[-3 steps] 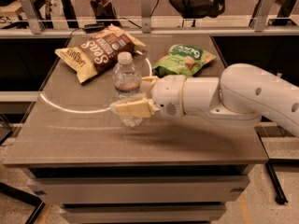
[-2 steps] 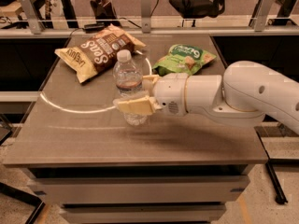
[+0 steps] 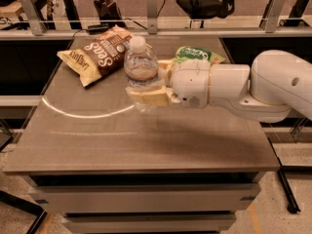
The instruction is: Knock water bottle over
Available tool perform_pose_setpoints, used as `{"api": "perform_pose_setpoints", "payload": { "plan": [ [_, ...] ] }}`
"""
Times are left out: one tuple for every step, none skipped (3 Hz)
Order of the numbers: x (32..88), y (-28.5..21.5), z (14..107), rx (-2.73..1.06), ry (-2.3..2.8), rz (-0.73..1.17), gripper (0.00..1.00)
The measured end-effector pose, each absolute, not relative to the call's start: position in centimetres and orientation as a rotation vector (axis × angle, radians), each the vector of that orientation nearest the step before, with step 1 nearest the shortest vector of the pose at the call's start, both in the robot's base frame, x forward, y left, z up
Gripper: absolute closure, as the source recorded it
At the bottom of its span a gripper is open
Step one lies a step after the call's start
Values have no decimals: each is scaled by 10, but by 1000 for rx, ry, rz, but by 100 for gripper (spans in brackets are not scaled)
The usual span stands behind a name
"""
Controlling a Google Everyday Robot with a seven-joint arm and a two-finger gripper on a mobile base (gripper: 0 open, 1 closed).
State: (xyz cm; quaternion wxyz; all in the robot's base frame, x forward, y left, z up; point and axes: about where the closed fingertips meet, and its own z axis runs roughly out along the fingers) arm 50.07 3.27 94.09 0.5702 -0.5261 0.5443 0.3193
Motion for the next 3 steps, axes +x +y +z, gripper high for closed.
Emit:
{"api": "perform_pose_setpoints", "payload": {
  "plan": [
    [494, 31, 961, -1353, 1076, 646, 100],
    [484, 33, 969, -1544, 891, 505, 100],
    [474, 32, 959, -1739, 766, 364, 100]
  ]
}}
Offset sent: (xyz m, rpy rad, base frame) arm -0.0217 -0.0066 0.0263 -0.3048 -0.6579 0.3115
